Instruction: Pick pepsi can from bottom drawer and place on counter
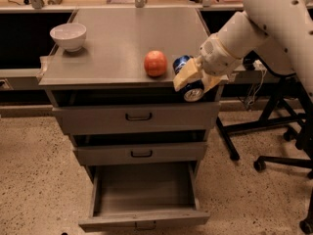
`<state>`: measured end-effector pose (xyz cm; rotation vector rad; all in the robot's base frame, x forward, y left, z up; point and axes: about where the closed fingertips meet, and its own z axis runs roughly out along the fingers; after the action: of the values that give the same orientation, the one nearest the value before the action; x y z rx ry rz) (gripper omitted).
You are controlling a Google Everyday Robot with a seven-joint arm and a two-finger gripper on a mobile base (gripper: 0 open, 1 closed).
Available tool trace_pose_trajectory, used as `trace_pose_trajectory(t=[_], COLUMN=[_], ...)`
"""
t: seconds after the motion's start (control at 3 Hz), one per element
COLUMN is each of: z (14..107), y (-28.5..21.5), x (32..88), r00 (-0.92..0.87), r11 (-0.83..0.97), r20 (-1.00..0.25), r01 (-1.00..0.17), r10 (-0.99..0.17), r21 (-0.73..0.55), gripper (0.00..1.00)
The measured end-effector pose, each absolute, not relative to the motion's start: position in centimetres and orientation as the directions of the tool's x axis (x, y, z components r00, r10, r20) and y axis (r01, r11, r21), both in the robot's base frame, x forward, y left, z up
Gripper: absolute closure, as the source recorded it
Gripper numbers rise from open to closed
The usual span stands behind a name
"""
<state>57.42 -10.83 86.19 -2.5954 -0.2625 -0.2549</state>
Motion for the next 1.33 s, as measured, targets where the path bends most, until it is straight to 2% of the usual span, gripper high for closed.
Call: trace_pose_trajectory(t=[0.33,0.67,1.0,1.33], z=[89.4,90.1,91.2,92.0], y=[-10.9,-9.4,-8.1,-9.8], x=[61.6,67.1,72.0,75.8], r00=[0.964,0.959,0.936,0.913], r11=[-0.891,-0.893,-0.906,-0.937], r20=[0.238,0.266,0.337,0.400], r01=[0.207,0.199,0.228,0.201], r10=[0.117,0.094,0.103,0.074], r21=[-0.403,-0.403,-0.356,-0.285], gripper=[1.00,1.00,0.82,0.51])
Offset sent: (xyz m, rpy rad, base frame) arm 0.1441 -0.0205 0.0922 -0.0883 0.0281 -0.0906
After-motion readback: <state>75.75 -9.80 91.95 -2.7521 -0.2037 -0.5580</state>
